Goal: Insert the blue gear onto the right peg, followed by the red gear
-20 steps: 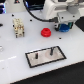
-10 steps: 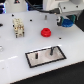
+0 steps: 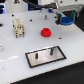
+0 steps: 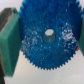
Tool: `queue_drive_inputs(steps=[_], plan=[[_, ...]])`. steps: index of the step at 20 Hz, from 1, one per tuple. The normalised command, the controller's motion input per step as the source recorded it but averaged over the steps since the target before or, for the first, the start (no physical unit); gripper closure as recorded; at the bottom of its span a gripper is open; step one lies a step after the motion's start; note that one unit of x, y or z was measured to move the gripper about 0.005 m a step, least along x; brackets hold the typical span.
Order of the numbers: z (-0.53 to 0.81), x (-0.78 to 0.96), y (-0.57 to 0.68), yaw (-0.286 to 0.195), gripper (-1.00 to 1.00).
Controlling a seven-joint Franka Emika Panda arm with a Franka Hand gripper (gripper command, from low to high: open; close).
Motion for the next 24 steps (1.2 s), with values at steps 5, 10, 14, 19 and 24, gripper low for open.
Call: queue_drive_inputs(steps=[5,10,14,19,24], plan=[[0.36,0.73,-0.32,0.0,1.0],[0.31,0.76,-0.3,0.0,1.0],[0.22,0.78,-0.3,0.0,1.0],[0.09,0.77,-0.27,0.0,1.0],[0.02,0.62,-0.26,0.0,1.0]])
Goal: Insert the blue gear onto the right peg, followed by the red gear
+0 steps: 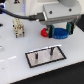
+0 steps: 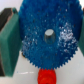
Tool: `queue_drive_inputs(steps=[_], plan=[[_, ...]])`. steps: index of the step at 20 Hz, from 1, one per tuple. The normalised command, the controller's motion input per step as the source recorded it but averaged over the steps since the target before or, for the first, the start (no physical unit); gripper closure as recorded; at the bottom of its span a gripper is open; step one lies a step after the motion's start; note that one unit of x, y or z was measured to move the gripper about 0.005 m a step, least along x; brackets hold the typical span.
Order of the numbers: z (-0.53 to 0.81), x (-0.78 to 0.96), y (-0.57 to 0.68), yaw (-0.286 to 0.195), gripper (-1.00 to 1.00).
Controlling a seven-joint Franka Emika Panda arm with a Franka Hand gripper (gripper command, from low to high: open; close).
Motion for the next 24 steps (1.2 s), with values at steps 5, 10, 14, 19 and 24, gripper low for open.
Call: queue_drive_inputs(steps=[5,10,14,19,24], plan=[[-0.01,0.51,-0.28,0.0,1.0],[-0.07,0.34,-0.2,0.0,1.0],[-0.11,0.27,-0.1,0.0,1.0],[-0.15,0.21,-0.05,0.0,1.0],[-0.01,0.12,-0.01,0.0,1.0]])
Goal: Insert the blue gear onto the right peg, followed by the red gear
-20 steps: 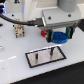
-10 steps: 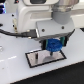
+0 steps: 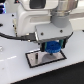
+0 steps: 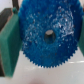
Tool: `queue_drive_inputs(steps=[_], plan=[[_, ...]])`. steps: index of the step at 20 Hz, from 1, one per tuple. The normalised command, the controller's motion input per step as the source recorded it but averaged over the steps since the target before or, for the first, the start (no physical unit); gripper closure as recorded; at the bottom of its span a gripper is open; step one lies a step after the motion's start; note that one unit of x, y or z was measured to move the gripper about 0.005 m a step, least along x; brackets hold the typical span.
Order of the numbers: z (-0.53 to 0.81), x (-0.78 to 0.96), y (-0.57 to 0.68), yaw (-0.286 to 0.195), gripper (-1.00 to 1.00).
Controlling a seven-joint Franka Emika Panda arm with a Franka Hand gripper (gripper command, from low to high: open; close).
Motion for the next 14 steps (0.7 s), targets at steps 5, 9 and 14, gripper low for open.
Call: queue_drive_inputs(steps=[5,9,14], plan=[[0.13,0.21,-0.03,0.0,1.0],[0.24,0.35,0.0,0.0,1.0],[0.35,0.23,0.06,0.0,1.0]])
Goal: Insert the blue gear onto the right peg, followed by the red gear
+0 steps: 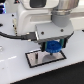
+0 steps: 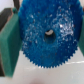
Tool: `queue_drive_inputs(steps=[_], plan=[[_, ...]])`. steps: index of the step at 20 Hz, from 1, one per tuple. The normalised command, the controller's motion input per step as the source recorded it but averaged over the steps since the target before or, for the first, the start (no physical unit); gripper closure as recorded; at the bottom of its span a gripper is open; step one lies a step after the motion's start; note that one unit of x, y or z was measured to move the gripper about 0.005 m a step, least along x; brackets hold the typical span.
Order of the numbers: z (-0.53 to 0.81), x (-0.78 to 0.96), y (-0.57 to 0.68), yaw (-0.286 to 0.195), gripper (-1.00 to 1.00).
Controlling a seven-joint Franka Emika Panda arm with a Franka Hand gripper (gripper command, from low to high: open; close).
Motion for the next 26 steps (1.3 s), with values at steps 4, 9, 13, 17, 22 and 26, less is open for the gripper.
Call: queue_drive_inputs(steps=[4,9,13,17,22,26], plan=[[0.13,0.2,0.01,0.0,1.0],[0.01,0.22,-0.04,0.0,1.0],[-0.02,0.16,-0.03,0.0,1.0],[-0.07,0.19,-0.01,0.0,1.0],[0.06,0.17,-0.02,0.0,1.0],[0.49,0.4,0.0,0.0,1.0]])
